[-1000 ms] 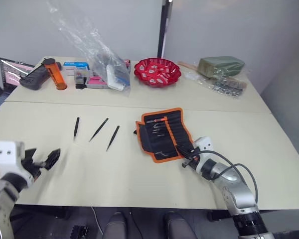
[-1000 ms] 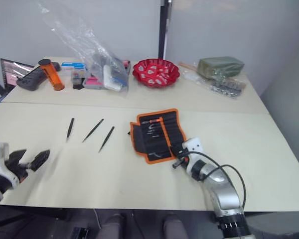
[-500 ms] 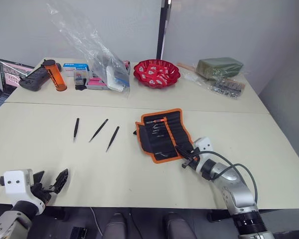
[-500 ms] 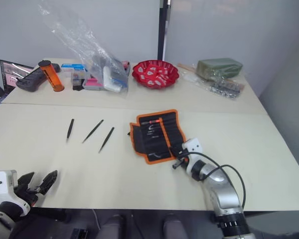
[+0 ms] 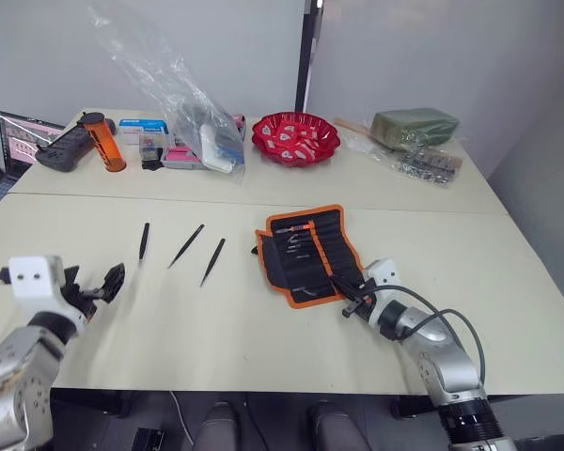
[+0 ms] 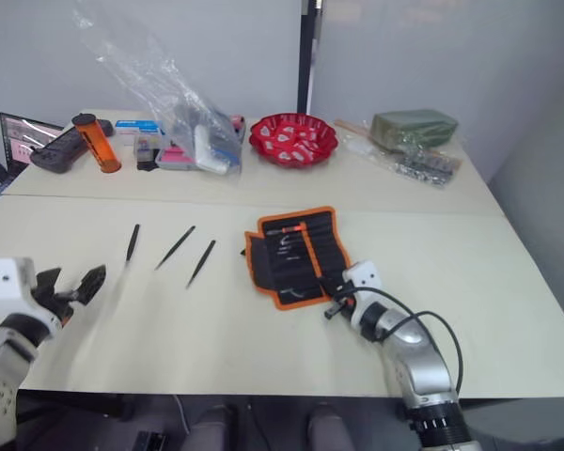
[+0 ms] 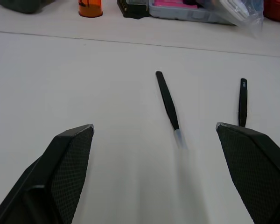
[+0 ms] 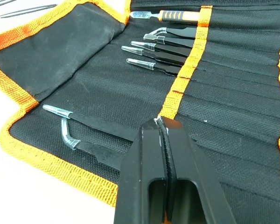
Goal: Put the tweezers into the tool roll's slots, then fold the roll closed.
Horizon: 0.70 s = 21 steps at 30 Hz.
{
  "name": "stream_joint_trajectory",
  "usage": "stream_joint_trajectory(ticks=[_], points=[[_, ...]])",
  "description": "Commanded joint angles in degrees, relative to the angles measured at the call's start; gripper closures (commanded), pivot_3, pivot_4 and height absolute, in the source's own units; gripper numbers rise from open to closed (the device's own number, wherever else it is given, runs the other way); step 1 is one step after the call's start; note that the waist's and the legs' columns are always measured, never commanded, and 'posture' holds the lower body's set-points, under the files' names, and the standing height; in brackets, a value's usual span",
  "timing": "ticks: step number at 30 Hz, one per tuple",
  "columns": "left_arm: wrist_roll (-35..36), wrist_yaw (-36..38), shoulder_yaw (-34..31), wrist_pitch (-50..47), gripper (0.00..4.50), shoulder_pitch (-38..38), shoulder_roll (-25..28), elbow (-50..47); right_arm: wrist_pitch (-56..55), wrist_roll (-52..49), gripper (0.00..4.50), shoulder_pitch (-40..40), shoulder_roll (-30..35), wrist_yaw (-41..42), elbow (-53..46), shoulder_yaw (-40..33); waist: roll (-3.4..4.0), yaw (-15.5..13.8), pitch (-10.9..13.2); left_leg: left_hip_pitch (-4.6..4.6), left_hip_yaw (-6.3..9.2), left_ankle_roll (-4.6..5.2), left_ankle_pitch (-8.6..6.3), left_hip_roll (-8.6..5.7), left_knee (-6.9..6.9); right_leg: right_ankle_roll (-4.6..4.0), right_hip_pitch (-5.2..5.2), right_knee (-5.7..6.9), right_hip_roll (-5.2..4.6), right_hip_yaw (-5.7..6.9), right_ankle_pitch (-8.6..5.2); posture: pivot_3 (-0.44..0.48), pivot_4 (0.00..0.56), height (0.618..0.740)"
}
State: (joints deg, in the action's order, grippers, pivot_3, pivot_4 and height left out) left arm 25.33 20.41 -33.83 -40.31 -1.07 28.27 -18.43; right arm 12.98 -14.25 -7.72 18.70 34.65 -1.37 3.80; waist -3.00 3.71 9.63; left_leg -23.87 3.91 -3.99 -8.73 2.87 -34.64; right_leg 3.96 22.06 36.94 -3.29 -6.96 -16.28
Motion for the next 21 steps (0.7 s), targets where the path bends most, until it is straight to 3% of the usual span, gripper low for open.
stream_joint_trajectory(ticks=[1,5,12,21], points=[[-0.8,-0.4,3.1,-0.4,0.04,-4.9,2.4,4.6,1.4,0.8,4.5,2.1,0.1,-1.0,0.6,0.0,0.0,0.0,0.0,-0.02,0.0,0.14,0.09,0.0,0.03,0.13,-0.01,0.02,0.0,0.0,0.07,0.0,0.15,0.74],[-3.5,-1.6,7.0,-0.2,0.04,-11.6,4.4,13.1,1.4,0.7,4.5,2.8,0.1,-1.4,-0.2,-0.2,0.0,-0.1,0.0,0.0,0.02,0.38,0.24,0.03,0.15,0.27,0.07,0.12,0.05,0.02,0.1,0.0,0.15,0.74],[-6.2,-1.6,12.6,0.4,0.04,-17.0,3.9,22.0,1.6,0.7,4.5,3.0,0.4,-1.7,-0.8,-0.5,0.0,-0.1,0.0,0.0,0.01,0.38,0.24,0.0,0.21,0.3,0.08,0.09,0.03,0.01,0.1,0.0,0.15,0.74],[-6.2,-4.4,12.5,-1.1,2.91,-14.9,2.0,18.8,1.5,0.7,4.5,2.6,0.6,-1.7,-0.7,-0.8,0.0,-0.3,0.0,0.0,0.01,0.38,0.24,0.0,0.22,0.31,0.08,0.09,0.01,0.01,0.1,0.0,0.15,0.74]])
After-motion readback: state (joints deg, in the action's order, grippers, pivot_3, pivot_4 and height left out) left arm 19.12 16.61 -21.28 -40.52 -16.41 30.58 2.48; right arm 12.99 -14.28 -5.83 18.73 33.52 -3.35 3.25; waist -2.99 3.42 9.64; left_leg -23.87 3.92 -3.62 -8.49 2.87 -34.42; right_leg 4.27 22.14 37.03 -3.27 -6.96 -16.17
